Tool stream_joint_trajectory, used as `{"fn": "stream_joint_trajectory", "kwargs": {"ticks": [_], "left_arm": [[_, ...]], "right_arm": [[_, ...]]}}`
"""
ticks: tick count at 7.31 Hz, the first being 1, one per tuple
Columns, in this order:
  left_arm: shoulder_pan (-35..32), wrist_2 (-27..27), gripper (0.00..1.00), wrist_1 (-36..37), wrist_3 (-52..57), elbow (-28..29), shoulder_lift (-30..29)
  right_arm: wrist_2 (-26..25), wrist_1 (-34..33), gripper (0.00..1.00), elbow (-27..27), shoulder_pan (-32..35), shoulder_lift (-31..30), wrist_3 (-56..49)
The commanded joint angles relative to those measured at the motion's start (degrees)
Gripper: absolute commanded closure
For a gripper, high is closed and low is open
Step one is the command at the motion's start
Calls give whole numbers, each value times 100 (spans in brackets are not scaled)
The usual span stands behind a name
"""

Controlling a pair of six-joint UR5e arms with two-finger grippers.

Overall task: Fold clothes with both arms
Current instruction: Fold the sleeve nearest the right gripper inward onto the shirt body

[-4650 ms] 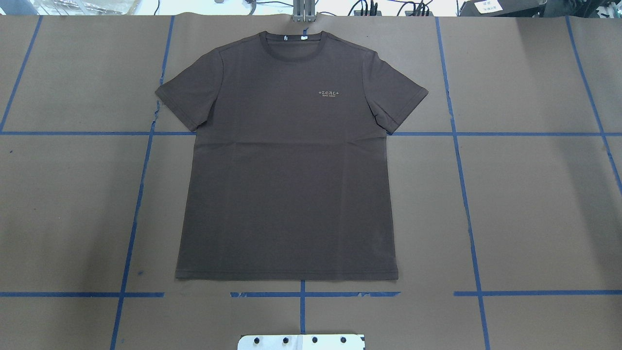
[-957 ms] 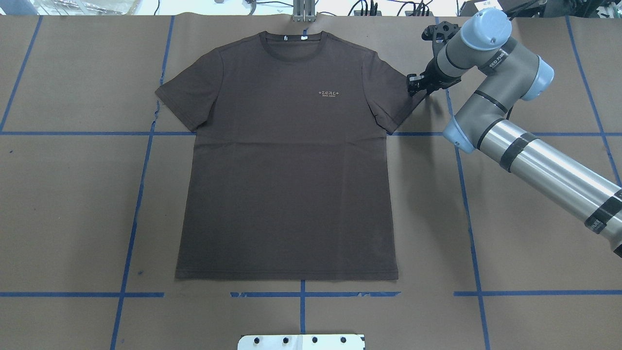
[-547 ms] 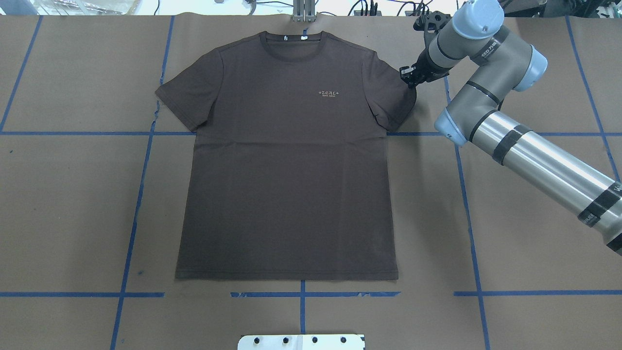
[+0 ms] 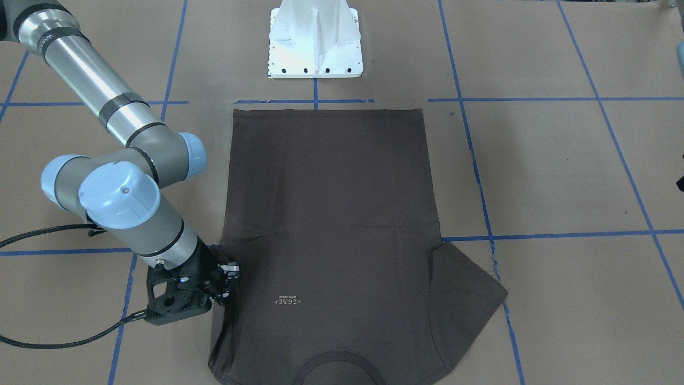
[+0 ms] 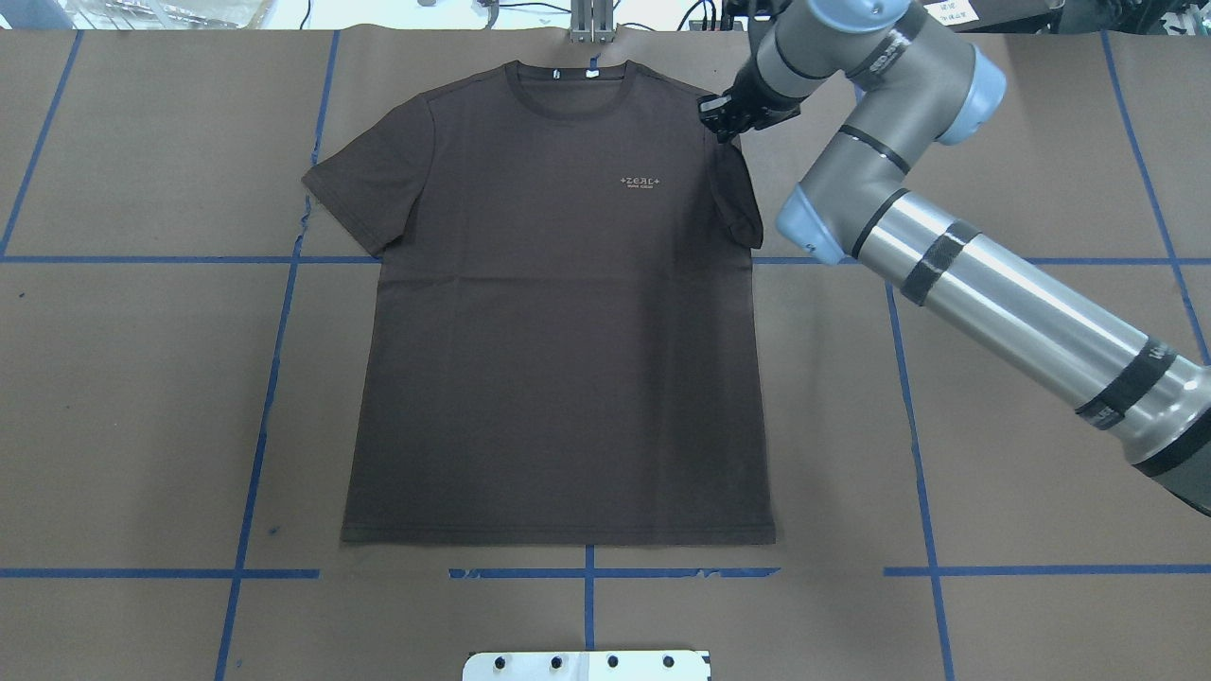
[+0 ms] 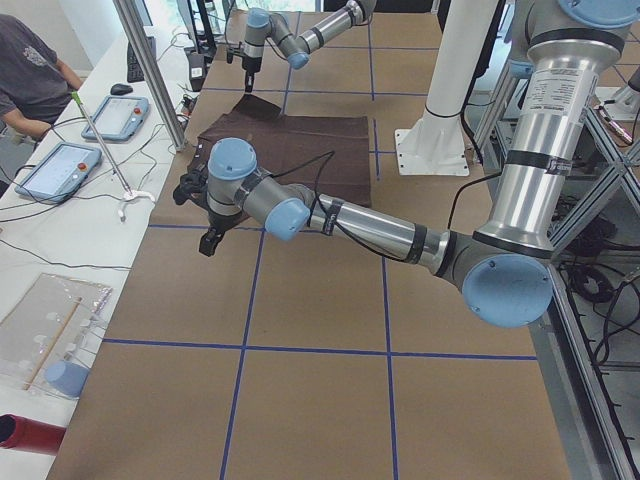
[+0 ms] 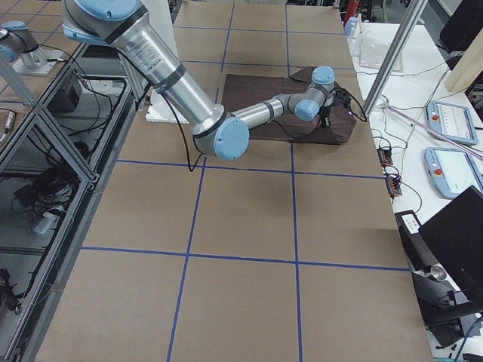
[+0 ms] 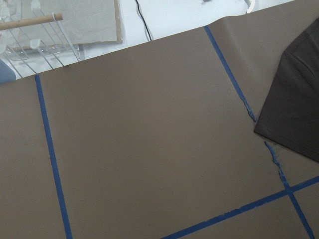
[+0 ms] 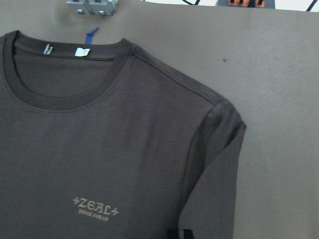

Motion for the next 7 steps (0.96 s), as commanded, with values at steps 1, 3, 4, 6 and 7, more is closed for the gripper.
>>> {"fn": "stream_joint_trajectory", "kwargs": {"ticks": [1, 3, 4, 6, 7], "left_arm": [[0, 2, 0, 0, -11, 7, 0], [0, 2, 0, 0, -12, 34, -17], [0, 2, 0, 0, -12, 25, -17], [0, -6, 0, 0, -12, 25, -34], [0, -6, 0, 0, -20, 25, -35]], "right_arm": [[-341, -4, 100, -158, -278, 240, 96], [-464, 5, 100, -282, -322, 337, 96], [-561, 5, 100, -578, -357, 615, 104], [-667, 14, 100, -1037, -393, 970, 139], [-667, 14, 43, -1055, -393, 970, 131]]}}
